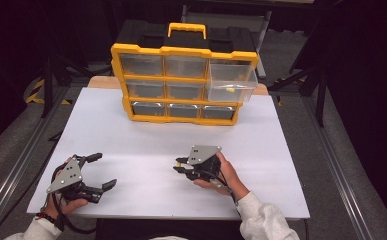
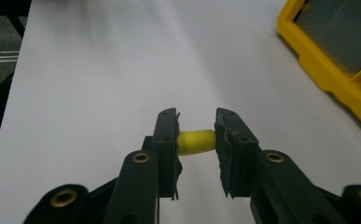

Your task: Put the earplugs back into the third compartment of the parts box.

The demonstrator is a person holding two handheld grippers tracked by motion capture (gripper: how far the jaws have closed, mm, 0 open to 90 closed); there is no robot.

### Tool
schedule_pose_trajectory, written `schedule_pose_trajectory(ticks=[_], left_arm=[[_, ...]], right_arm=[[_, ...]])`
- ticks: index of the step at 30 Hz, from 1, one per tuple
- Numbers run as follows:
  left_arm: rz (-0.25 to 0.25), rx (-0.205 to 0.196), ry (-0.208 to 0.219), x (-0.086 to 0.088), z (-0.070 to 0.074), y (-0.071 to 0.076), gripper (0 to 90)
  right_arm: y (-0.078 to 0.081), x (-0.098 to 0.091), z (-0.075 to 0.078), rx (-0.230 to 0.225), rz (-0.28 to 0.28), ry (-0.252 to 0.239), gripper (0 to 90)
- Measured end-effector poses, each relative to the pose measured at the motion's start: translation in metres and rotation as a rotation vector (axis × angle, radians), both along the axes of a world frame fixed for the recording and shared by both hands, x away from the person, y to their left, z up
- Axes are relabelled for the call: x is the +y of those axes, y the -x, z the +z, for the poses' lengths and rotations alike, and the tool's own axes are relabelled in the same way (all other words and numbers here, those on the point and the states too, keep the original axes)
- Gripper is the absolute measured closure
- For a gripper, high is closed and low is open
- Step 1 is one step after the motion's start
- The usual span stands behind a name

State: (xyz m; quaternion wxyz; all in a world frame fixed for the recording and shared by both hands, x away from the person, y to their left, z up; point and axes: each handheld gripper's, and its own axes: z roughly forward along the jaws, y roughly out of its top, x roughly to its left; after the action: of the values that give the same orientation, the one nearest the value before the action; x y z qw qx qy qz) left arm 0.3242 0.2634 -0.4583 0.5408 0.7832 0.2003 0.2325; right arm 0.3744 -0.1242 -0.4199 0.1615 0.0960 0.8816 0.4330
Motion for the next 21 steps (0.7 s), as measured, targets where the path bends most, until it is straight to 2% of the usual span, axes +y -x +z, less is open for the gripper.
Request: schedule_pose_trajectory(ticks=[10,21], left_arm=[[0.002,0.002,0.002,0.000,0.000,0.000,6.6],[0.006,0.001,0.010,0.001,0.000,0.000,6.6]], right_arm=[[0.007,-0.018,0.030,-0.092,-0.041,-0.064,71.5],[0.017,-0.035,0.058,-0.182,-0.082,-0.109,71.8]])
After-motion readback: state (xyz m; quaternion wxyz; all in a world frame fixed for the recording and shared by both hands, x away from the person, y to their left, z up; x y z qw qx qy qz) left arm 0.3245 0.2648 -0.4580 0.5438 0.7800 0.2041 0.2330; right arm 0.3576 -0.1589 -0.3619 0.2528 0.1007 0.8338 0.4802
